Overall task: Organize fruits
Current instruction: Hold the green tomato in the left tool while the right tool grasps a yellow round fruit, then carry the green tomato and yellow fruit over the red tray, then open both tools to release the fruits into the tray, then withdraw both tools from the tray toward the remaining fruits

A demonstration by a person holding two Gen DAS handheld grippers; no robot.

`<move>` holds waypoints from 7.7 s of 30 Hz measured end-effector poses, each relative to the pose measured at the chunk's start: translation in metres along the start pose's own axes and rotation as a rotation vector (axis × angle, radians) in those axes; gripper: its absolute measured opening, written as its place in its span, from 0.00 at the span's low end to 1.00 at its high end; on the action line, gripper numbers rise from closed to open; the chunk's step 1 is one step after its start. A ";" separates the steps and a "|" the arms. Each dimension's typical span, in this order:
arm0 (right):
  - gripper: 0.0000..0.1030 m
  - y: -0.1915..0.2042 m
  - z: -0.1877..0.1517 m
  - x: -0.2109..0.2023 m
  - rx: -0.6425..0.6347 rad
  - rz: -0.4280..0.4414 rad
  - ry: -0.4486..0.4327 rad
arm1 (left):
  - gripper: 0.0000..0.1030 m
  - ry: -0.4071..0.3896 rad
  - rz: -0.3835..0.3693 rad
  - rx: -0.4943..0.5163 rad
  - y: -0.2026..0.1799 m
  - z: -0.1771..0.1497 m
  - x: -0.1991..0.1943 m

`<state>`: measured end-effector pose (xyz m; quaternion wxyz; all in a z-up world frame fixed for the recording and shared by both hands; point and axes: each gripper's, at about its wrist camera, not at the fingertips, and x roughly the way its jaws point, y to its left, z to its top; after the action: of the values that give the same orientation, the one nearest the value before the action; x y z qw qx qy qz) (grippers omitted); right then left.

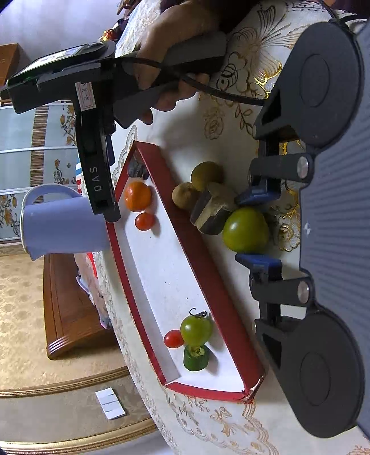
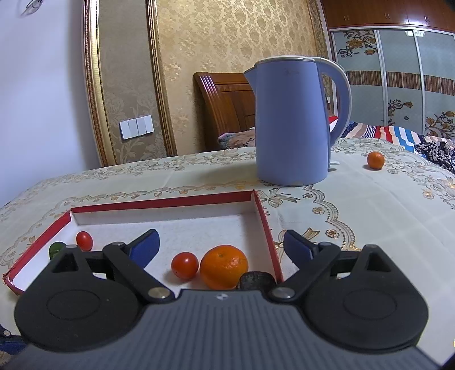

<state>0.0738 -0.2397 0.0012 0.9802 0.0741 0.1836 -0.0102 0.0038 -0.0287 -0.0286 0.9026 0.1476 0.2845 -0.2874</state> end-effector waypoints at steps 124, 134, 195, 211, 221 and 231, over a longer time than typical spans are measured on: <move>0.24 0.026 -0.019 -0.061 -0.130 0.183 0.075 | 0.31 -0.014 0.302 -0.235 0.037 0.044 -0.003; 0.25 0.042 -0.005 -0.030 -0.195 0.150 0.097 | 0.31 -0.025 0.349 -0.228 0.044 0.056 0.016; 0.24 0.076 0.006 0.081 -0.220 0.083 0.234 | 0.65 0.039 0.434 -0.361 0.113 0.069 0.084; 0.66 0.065 0.011 0.062 -0.191 0.069 0.125 | 0.68 -0.015 0.403 -0.393 0.113 0.065 0.068; 0.75 0.063 0.009 0.051 -0.190 0.061 0.078 | 0.69 -0.032 0.438 -0.358 0.104 0.062 0.059; 0.88 0.045 0.007 0.034 -0.114 0.013 0.042 | 0.69 -0.065 0.468 -0.372 0.097 0.053 0.038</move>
<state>0.1098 -0.1964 0.0021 0.9787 0.0197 0.2040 0.0083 0.1100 0.0088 0.0005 0.9645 0.0319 0.2614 -0.0188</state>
